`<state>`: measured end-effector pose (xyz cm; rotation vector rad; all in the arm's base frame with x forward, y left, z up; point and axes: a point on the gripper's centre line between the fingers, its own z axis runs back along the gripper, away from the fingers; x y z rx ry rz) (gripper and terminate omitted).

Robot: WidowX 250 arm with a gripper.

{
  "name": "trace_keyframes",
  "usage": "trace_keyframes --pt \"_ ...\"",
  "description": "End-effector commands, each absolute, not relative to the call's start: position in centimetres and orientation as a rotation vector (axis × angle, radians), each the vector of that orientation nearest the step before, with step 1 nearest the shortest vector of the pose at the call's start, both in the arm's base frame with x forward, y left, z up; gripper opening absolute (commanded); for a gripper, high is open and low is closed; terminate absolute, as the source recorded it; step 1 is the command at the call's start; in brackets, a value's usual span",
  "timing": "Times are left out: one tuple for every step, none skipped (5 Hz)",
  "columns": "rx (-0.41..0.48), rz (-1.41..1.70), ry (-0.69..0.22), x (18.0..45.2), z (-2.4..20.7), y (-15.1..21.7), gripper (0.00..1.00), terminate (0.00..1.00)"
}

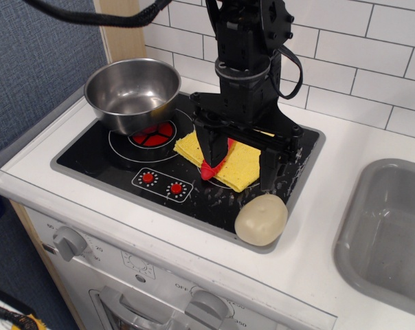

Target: Place the potato on the bottom right corner of the stove top.

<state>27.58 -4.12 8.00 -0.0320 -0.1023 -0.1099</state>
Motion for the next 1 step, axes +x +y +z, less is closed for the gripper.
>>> trace_keyframes --pt "-0.033 -0.109 -0.158 26.96 9.48 -3.94 1.0 1.0"
